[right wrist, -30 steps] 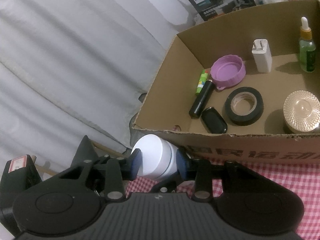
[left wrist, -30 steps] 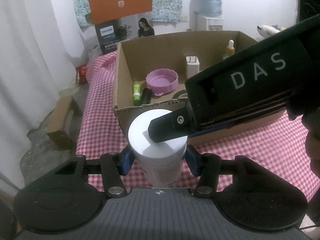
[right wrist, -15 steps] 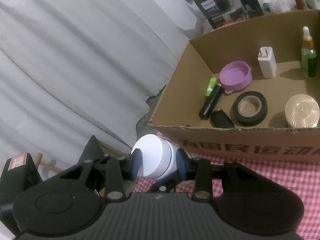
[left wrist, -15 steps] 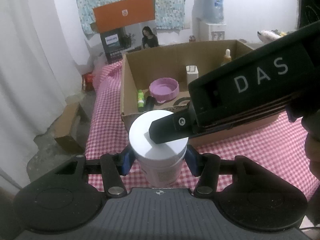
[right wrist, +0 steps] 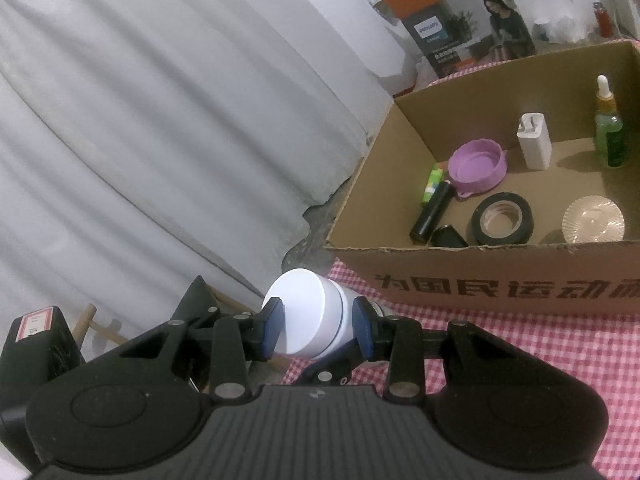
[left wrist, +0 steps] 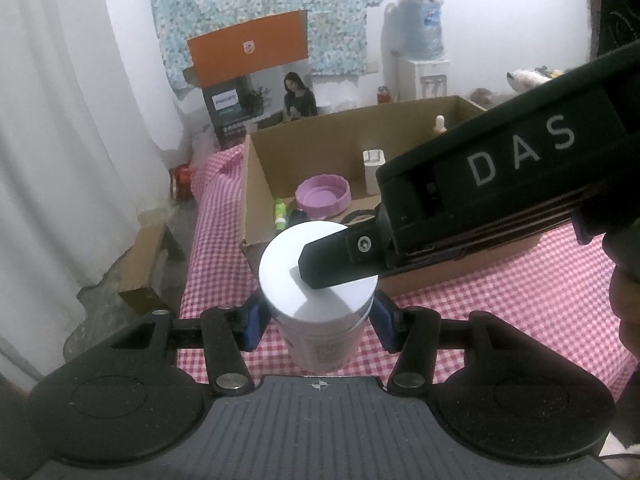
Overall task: Organize rigid objects
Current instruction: 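Lift the white jar and carry it over the box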
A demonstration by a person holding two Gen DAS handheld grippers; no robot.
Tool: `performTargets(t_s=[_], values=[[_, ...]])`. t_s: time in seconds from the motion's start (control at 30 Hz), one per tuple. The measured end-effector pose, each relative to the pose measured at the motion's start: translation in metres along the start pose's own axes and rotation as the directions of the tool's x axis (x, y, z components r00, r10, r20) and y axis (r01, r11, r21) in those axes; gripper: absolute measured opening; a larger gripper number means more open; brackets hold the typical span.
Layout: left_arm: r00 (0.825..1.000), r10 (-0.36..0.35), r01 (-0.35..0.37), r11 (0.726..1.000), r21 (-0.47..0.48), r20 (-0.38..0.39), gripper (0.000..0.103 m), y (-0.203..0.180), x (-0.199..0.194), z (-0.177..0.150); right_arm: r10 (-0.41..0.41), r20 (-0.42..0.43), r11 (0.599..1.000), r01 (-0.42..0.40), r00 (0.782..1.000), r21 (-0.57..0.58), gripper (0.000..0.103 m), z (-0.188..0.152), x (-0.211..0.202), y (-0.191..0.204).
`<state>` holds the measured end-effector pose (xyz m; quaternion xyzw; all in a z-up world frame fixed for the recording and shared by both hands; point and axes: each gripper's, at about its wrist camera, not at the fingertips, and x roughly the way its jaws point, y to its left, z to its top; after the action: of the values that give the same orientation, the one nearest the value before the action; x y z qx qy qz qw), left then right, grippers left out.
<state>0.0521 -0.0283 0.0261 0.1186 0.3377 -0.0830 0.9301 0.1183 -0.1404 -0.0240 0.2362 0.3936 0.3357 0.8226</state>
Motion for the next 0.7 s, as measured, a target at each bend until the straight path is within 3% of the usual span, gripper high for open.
performTargets(t_s=[0.4, 0.7], values=[[0.997, 0.007, -0.010, 0.999, 0.039, 0.072, 0.053, -0.002, -0.021, 0.007, 0.008, 0.056, 0.999, -0.006, 0.998, -0.034, 0.041, -0.001, -0.024, 0.013], [0.977, -0.032, 0.009, 0.994, 0.110, 0.212, 0.053, -0.008, -0.037, 0.065, -0.002, 0.178, 0.993, 0.023, 0.984, -0.116, 0.041, 0.042, -0.070, 0.034]])
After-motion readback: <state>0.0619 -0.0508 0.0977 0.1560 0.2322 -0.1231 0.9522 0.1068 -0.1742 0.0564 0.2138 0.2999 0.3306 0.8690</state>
